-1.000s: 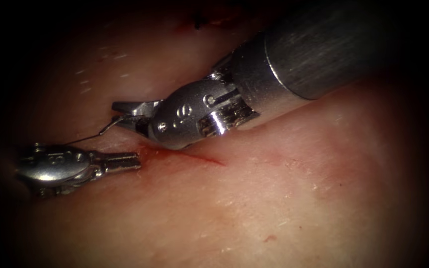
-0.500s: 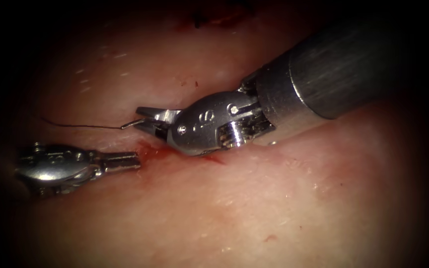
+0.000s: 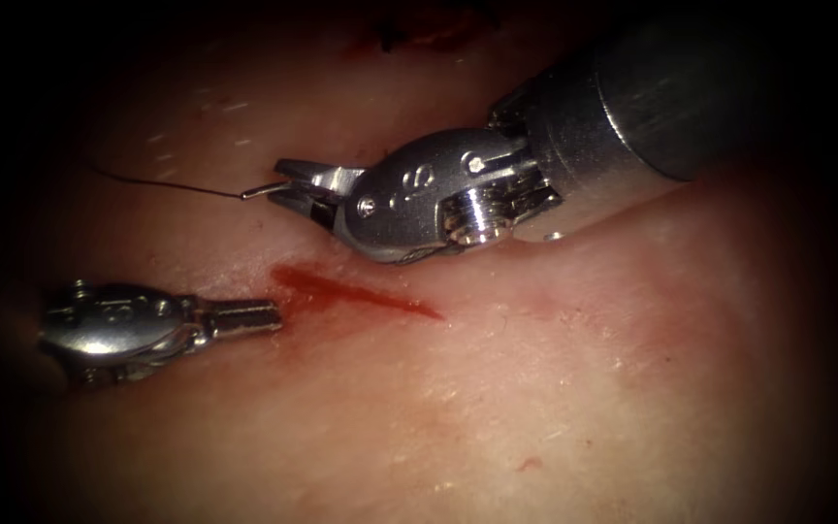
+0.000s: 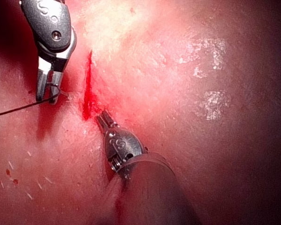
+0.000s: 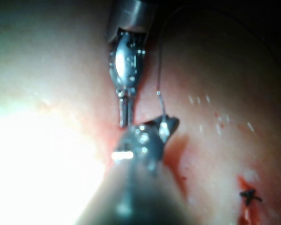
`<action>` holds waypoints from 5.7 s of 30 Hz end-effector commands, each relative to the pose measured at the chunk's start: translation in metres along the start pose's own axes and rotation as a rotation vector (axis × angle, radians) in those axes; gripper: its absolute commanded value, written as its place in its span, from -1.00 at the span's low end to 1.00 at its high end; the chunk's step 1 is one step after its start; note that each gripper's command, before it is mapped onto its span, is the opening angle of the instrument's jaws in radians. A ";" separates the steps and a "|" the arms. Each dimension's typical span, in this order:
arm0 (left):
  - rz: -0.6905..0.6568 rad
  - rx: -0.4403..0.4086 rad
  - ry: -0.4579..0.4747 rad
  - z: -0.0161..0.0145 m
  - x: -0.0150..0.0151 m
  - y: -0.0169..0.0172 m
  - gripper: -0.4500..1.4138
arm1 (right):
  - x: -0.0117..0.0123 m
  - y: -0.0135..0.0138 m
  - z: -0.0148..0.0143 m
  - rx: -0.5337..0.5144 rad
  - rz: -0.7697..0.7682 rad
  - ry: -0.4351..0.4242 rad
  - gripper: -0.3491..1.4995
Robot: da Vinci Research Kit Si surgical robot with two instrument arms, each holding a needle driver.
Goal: Wound Closure
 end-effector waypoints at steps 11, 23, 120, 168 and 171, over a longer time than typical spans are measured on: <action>-0.006 -0.005 0.000 0.0008 -0.0007 0.0017 -0.48 | 0.0004 0.0003 0.0009 0.000 -0.013 0.011 -1.00; -0.005 -0.005 0.000 0.0007 -0.0008 0.0017 -0.48 | 0.0002 0.0011 0.0006 -0.012 0.022 0.034 -1.00; -0.006 0.012 -0.051 -0.0011 -0.0045 -0.0018 -0.53 | -0.0032 -0.0033 0.0033 0.223 1.214 0.141 -1.00; 0.643 -0.011 0.185 0.0020 -0.0006 0.0066 0.31 | -0.0051 -0.0003 0.0005 0.132 1.303 0.286 0.67; 0.647 0.000 0.201 0.0018 -0.0007 0.0065 0.24 | -0.0052 -0.0004 0.0005 0.132 1.302 0.287 0.65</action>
